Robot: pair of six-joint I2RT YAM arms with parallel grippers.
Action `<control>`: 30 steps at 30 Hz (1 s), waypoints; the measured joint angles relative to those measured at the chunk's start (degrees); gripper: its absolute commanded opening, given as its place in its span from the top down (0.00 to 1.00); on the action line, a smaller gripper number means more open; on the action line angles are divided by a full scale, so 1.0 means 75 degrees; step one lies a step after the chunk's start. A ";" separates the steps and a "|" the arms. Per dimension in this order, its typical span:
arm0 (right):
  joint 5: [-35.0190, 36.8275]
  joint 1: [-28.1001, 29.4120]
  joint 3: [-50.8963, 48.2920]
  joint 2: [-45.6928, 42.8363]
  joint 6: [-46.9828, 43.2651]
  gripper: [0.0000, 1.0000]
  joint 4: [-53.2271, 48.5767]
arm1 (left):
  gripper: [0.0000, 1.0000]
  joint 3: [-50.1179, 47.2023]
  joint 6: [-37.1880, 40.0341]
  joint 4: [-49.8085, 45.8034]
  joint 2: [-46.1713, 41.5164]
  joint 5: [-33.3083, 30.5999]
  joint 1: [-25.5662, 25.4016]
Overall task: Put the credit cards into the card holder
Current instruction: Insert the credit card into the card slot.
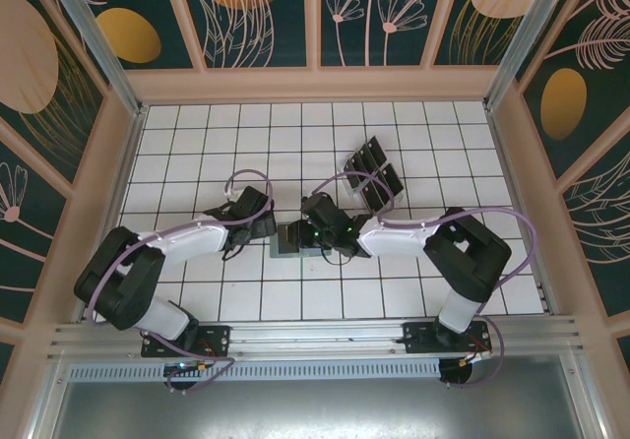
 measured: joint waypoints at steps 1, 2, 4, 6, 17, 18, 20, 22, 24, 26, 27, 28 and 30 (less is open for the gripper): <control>0.0015 0.0029 0.0015 0.0017 -0.0023 0.65 -0.0047 | 0.01 -0.0076 -0.0003 0.0003 -0.0137 0.0020 0.0000; 0.0020 0.0047 0.0026 0.0038 -0.0026 0.65 -0.0067 | 0.02 -0.0160 -0.0006 0.0003 -0.0242 0.0035 0.0000; 0.0023 0.0076 0.0041 0.0087 -0.0023 0.65 -0.0108 | 0.02 -0.0379 -0.0009 0.0000 -0.0423 0.0082 0.0000; 0.0023 0.0082 0.0044 0.0166 -0.0026 0.66 -0.0108 | 0.02 -0.0595 -0.0012 -0.0006 -0.0513 0.0146 0.0000; 0.0015 0.0082 0.0239 0.0697 -0.0020 0.70 -0.0111 | 0.02 -0.1049 -0.0041 0.0152 -0.0606 0.0277 0.0000; 0.0015 0.0085 0.0277 0.0723 -0.0020 0.71 -0.0111 | 0.02 -0.1049 -0.0041 0.0166 -0.0592 0.0271 0.0000; 0.0012 0.0087 0.0329 0.0746 -0.0020 0.71 -0.0111 | 0.01 -0.1049 -0.0041 0.0178 -0.0557 0.0248 0.0000; 0.0000 0.0087 0.0376 0.0787 -0.0020 0.72 -0.0111 | 0.02 -0.1049 -0.0041 0.0195 -0.0519 0.0213 -0.0003; -0.0012 0.0087 0.0414 0.0836 -0.0020 0.72 -0.0111 | 0.02 -0.1049 -0.0041 0.0210 -0.0501 0.0189 -0.0003; -0.0015 0.0087 0.0437 0.0868 -0.0020 0.73 -0.0111 | 0.02 -0.1052 -0.0041 0.0230 -0.0481 0.0178 -0.0003; -0.0035 0.0087 0.0463 0.0895 -0.0020 0.74 -0.0117 | 0.01 -0.1052 -0.0041 0.0230 -0.0478 0.0172 -0.0003; -0.0052 0.0087 0.0507 0.0930 -0.0020 0.74 -0.0117 | 0.01 -0.1058 -0.0038 0.0242 -0.0472 0.0163 -0.0003; -0.0073 0.0090 0.0580 0.0988 -0.0020 0.74 -0.0114 | 0.02 -0.1067 -0.0041 0.0265 -0.0455 0.0146 -0.0012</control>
